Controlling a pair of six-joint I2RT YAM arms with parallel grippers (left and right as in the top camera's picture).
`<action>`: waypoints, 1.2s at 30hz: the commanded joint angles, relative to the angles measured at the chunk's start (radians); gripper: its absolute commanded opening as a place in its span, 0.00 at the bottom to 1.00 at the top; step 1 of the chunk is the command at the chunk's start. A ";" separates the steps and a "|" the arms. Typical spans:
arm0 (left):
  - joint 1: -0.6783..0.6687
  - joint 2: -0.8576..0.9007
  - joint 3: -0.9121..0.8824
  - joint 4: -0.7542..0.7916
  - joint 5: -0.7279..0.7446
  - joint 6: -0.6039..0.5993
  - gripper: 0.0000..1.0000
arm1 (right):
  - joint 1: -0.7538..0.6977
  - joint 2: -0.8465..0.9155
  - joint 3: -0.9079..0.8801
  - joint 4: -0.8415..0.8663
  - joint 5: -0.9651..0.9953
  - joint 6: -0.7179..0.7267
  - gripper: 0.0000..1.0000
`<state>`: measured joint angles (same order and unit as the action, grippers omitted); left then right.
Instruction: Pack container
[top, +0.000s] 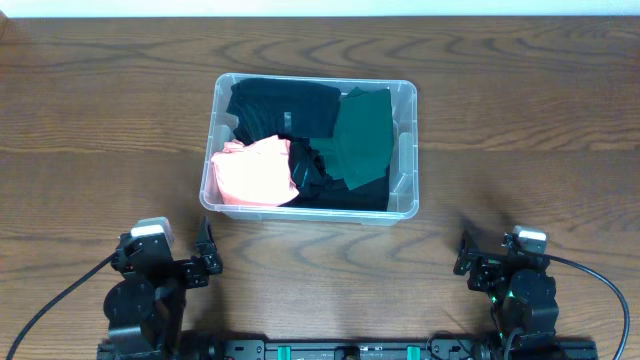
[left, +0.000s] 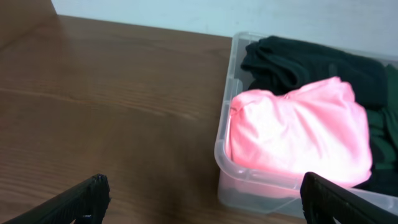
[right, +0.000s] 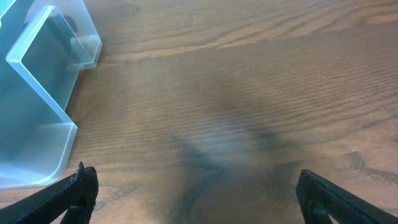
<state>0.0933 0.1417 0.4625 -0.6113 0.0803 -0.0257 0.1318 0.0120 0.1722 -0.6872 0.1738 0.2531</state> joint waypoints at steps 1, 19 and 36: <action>-0.006 -0.024 -0.041 0.025 0.014 -0.004 0.98 | -0.013 -0.006 -0.010 -0.002 0.002 0.012 0.99; -0.006 -0.140 -0.202 0.053 0.025 0.006 0.98 | -0.013 -0.006 -0.010 -0.002 0.002 0.012 0.99; -0.006 -0.140 -0.328 0.146 0.043 0.006 0.98 | -0.013 -0.006 -0.010 -0.002 0.002 0.012 0.99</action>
<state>0.0933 0.0109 0.1513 -0.4725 0.1066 -0.0254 0.1318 0.0120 0.1722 -0.6872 0.1726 0.2531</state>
